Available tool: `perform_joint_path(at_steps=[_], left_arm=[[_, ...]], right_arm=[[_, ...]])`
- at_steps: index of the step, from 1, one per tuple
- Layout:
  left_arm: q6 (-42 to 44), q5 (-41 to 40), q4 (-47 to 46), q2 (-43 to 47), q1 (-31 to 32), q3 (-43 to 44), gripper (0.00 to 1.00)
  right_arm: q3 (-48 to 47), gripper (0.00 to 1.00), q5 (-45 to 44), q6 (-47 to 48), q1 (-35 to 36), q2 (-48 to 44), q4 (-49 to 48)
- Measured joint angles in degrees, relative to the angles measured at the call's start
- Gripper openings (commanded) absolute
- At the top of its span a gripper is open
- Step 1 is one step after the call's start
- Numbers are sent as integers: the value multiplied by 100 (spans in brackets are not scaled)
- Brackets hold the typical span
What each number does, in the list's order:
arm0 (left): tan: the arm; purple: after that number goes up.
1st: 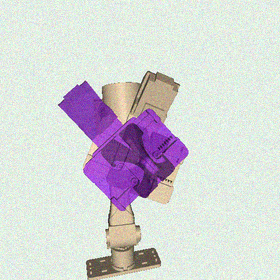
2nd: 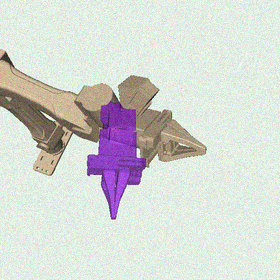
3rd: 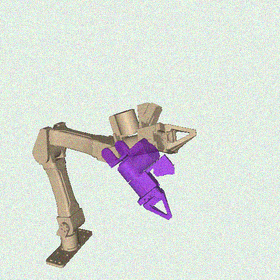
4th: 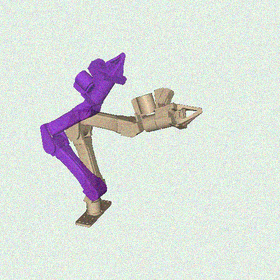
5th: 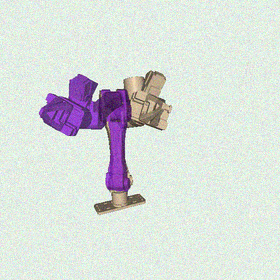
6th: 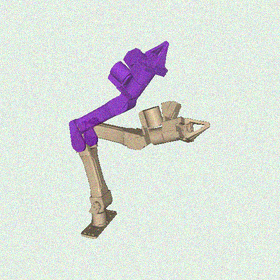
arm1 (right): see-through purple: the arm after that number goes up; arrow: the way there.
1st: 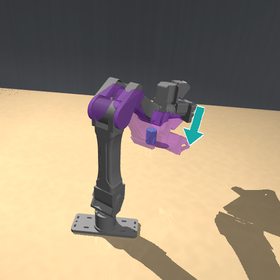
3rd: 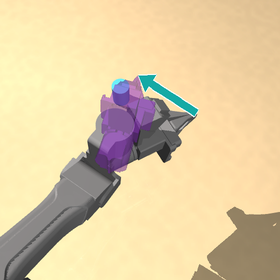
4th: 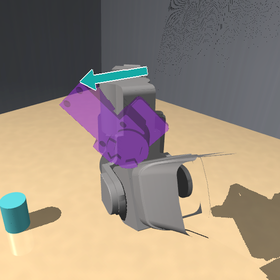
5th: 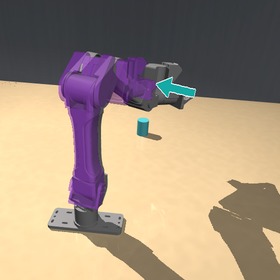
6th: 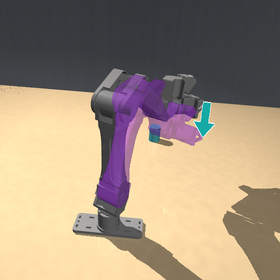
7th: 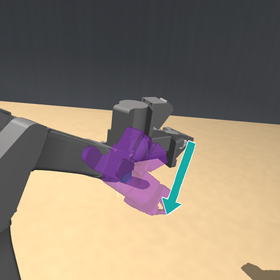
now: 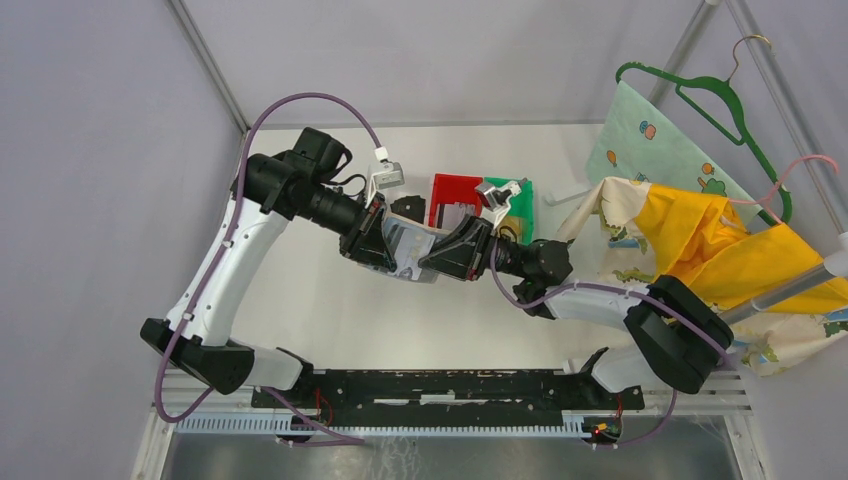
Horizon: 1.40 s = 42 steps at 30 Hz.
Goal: Take the credit cards out of the card holder
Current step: Remove the credit card from the card holder, then place the credit card in the storage box.
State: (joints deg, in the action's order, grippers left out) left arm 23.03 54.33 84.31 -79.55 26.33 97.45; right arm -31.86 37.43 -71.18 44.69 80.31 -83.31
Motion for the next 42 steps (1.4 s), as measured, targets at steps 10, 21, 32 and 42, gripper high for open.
perform_joint_path(at_steps=[10,21,32,42], left_arm=[[-13,-20,20,-33,28,74,5],[-13,-791,-33,-149,-2,332,4],[-13,-1698,-42,-146,-37,595,4],[-13,-1694,-22,-57,-37,634,4]], right_arm=[[278,0,61,-269,-254,15,-310],[1010,0,566,505,-1753,-1532,1108],[-1224,0,39,3456,-2347,-249,5523],[-2677,0,-671,4579,-2343,1746,7202]])
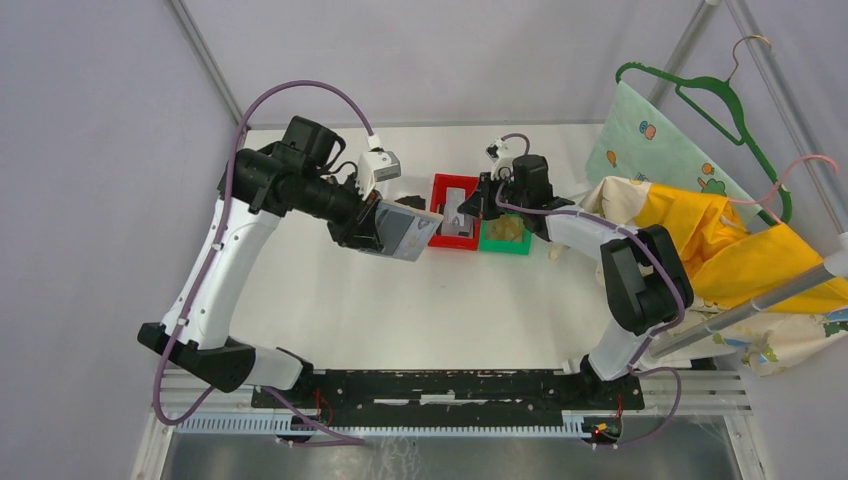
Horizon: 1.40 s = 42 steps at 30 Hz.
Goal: Take the credit cards out of the card holder
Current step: Place the credit card in the storage box, then remove the credit card from the card holder.
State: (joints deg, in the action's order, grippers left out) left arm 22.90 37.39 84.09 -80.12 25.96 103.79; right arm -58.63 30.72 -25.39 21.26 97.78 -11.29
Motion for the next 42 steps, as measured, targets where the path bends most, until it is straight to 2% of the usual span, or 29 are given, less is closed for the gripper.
perform_joint_path(at_steps=[12,13,17,19,22,28,30,33,36,40,42], left_arm=[[-81,22,-2,17,0,0,5],[-83,22,-2,22,0,0,5],[-83,24,-4,57,0,0,5],[-83,26,-13,87,0,0,5],[-85,35,-24,136,0,9,5],[-101,83,-50,153,0,66,5],[-118,90,-52,153,0,74,5],[-131,111,-57,149,0,153,3],[-240,136,-184,151,0,334,3],[-538,188,-693,223,0,409,3],[-682,192,-946,251,0,409,3]], right_arm=[[-553,2,-433,223,238,892,321],[-568,6,-435,225,260,953,328],[-619,31,-535,227,308,1060,317],[-619,39,-614,243,328,1012,289],[-619,46,-866,295,350,837,382],[-710,53,-1429,553,426,225,848],[-833,62,-1580,643,501,-11,1014],[-868,82,-1569,704,625,-557,1084],[-278,98,-1163,431,688,-1517,433],[1539,98,-485,-588,710,-3051,-1526],[2277,98,-232,-1189,717,-3390,-2507]])
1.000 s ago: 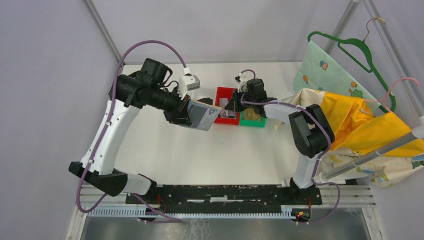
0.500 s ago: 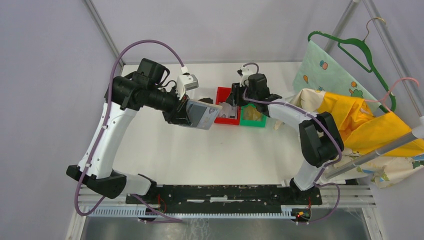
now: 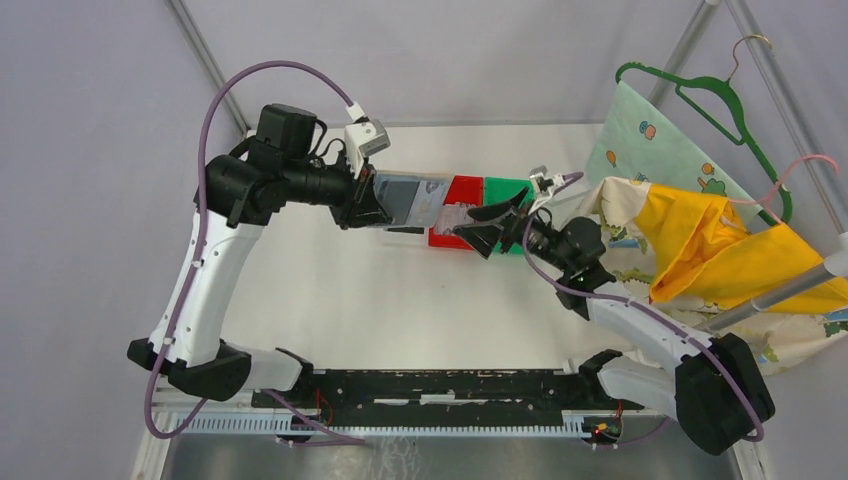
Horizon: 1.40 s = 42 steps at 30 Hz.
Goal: Take the credit cards out of the card holder
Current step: Remove the credit card from the card holder.
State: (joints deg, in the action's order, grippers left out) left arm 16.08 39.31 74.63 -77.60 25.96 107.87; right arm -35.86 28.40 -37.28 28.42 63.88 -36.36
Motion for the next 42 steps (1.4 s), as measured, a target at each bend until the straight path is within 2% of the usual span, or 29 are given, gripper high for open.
perform_joint_path(at_steps=[2,6,10,14,17,18,21,24,25,27,30,32,34,38,42], left_arm=[[-157,26,-221,9,0,-2,3],[-450,245,-645,42,0,-125,3],[-697,756,-951,131,-2,-424,3],[-844,1202,-1067,164,0,-584,3],[-896,1425,-1130,166,0,-597,3],[-903,1606,-1178,188,0,-597,3],[-901,1709,-1176,205,0,-597,5],[-868,1829,-1156,245,0,-632,15],[-831,1836,-1134,269,0,-660,25],[-737,1805,-1093,332,-2,-754,47],[-457,1602,-977,431,-11,-911,58],[-256,1263,-942,527,-11,-1091,60],[-15,673,-957,713,-11,-1440,61],[463,-210,-916,1019,-13,-1921,68],[1241,35,-544,1287,-20,-1939,68]], right_arm=[[699,98,157,-691,28,-81,-1073],[1381,98,260,-1676,166,-81,-2437],[1368,98,236,-2175,446,-81,-3563],[1198,98,199,-2426,658,83,-4192],[1034,92,140,-2546,758,319,-4413],[903,80,107,-2599,833,481,-4465],[809,51,103,-2671,887,577,-4564],[584,8,116,-2813,944,776,-4708],[535,0,138,-2870,957,813,-4750],[503,0,219,-2966,962,835,-4758],[501,0,378,-2931,973,798,-4542],[452,0,590,-2728,973,697,-4052],[284,0,817,-2365,973,549,-3270],[-284,0,1134,-1051,973,48,-968],[-800,0,1307,122,1010,-179,833]])
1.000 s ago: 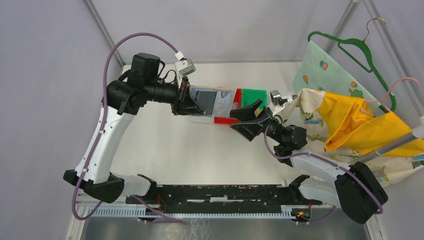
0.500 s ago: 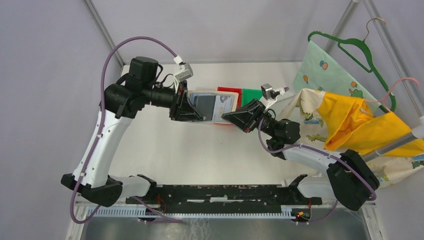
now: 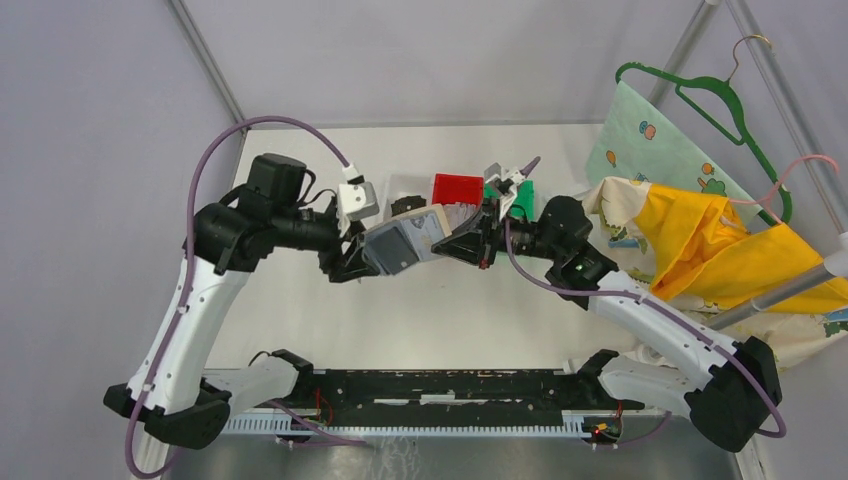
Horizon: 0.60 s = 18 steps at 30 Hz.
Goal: Take the credit cards out of the card holder
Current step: Remove the credit card from the card holder.
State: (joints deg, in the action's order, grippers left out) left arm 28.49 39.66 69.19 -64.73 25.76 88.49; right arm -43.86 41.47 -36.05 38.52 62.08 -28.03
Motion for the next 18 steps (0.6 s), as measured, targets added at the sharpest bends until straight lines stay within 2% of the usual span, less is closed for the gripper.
perform_joint_path(at_steps=[3,8,14,18], left_arm=[[605,415,466,210,0,0,67],[1078,715,940,72,9,0,63],[1191,726,981,-468,9,4,60],[1182,929,946,-549,9,4,49]], right_arm=[[-476,0,26,863,192,63,1342],[-1211,0,-55,1978,693,387,3042],[-1985,0,-446,2872,1207,879,4409],[-2406,0,-634,3174,1425,1187,4854]])
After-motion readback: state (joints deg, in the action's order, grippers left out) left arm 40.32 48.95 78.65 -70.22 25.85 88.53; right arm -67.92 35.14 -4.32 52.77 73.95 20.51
